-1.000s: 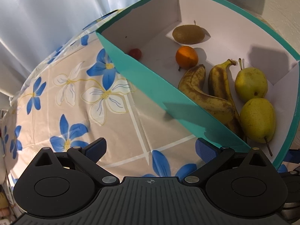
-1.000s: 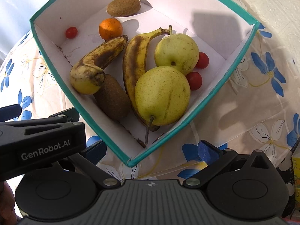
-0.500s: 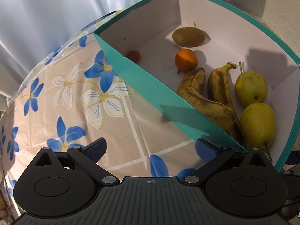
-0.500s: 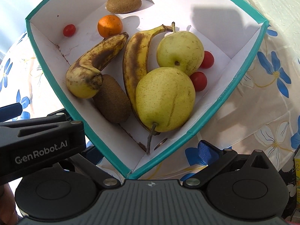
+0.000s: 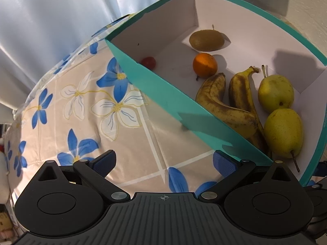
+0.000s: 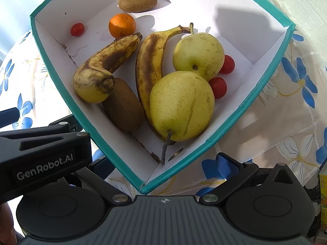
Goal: Organize fruits
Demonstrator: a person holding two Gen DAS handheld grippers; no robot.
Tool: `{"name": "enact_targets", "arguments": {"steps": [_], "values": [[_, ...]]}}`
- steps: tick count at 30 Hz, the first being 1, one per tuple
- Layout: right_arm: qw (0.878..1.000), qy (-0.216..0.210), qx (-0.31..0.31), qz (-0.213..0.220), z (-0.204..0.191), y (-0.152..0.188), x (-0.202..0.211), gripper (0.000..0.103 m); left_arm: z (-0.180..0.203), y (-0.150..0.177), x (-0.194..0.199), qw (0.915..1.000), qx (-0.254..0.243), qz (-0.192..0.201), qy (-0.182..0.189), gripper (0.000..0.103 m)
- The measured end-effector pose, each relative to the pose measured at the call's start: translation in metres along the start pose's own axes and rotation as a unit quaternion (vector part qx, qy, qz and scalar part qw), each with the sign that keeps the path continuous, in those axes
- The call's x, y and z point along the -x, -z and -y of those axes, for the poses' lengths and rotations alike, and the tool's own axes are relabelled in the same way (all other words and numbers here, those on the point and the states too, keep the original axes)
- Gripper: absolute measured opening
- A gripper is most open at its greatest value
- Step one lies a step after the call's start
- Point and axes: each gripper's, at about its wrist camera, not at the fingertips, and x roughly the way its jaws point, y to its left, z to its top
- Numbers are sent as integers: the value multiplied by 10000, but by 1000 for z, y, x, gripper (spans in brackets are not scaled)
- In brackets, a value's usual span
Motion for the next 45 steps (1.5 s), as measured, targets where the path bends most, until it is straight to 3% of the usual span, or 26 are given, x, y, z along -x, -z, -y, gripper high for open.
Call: {"name": "enact_targets", "arguments": {"steps": [45], "values": [[10000, -22, 9, 38, -4, 2, 3, 103, 0, -1, -3, 10000, 27, -95, 8, 103]]}}
